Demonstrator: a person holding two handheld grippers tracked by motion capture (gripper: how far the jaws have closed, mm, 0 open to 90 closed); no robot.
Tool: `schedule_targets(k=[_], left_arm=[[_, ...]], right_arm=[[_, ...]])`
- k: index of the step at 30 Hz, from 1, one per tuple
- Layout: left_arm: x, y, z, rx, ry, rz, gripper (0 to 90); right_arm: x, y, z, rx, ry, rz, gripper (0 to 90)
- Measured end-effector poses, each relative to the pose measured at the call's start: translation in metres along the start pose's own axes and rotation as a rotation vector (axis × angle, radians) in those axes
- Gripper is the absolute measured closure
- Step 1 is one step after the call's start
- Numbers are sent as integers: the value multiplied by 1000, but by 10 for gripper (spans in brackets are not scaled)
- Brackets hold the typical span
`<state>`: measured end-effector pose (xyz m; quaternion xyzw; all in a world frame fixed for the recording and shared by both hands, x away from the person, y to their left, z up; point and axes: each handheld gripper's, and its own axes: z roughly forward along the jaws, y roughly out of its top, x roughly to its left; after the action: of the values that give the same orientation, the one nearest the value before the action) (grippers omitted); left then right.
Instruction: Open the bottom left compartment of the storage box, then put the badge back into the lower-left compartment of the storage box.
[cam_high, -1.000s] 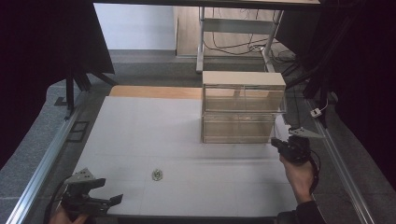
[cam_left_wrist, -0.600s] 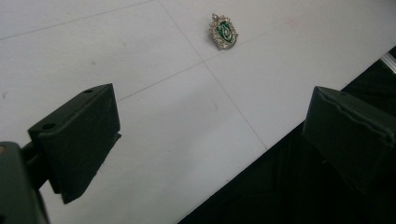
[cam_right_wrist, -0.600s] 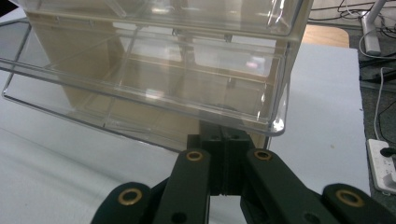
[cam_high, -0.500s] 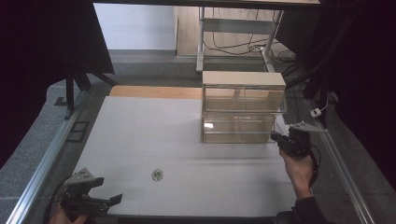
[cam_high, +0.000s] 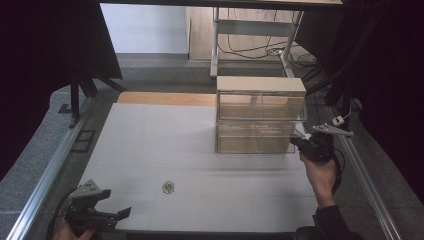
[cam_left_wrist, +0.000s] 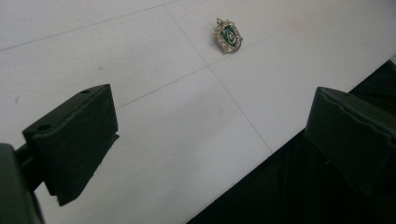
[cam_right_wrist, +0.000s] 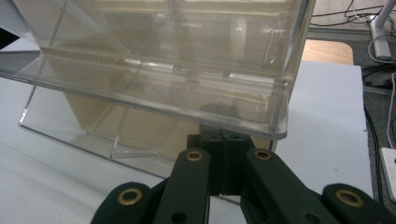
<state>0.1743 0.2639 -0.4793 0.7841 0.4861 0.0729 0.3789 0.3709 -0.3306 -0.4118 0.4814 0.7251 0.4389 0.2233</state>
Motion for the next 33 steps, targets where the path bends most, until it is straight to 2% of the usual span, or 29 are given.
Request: schedule_targets(k=[17, 28, 33], left_arm=[[1, 0, 0, 3, -7, -8, 29], [1, 0, 0, -2, -8, -14, 28], [0, 0, 0, 1, -2, -4, 9]], right_arm=[[3, 17, 2, -31, -32, -18, 897], [3, 15, 1, -44, -37, -17, 897], [3, 16, 1, -42, -40, -25, 897]])
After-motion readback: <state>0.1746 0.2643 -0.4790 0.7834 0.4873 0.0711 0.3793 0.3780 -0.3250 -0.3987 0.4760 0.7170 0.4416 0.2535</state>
